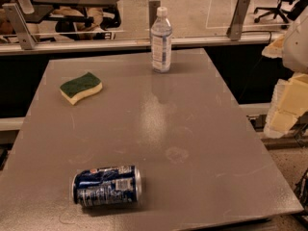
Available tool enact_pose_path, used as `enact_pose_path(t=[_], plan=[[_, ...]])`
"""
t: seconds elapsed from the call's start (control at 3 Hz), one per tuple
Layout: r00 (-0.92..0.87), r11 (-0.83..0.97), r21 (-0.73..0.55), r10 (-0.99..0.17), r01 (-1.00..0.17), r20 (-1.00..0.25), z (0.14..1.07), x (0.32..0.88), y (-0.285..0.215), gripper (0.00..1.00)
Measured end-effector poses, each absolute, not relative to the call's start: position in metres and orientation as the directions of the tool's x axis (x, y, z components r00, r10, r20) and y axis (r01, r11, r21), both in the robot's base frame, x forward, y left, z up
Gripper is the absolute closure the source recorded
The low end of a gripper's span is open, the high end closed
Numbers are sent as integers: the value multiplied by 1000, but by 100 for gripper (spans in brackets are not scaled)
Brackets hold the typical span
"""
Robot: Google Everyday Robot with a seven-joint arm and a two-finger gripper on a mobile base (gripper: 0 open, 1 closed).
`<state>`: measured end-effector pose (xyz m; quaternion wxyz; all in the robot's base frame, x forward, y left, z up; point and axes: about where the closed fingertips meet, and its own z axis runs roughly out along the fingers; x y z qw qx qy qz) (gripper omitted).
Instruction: Place pepsi can upright
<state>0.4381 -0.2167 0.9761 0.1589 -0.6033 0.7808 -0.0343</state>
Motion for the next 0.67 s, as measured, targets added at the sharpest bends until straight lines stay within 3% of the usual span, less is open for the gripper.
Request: enact_pose_path(t=[0.67], plan=[[-171, 223, -227, -959, -948, -226, 977, 439, -194, 0]])
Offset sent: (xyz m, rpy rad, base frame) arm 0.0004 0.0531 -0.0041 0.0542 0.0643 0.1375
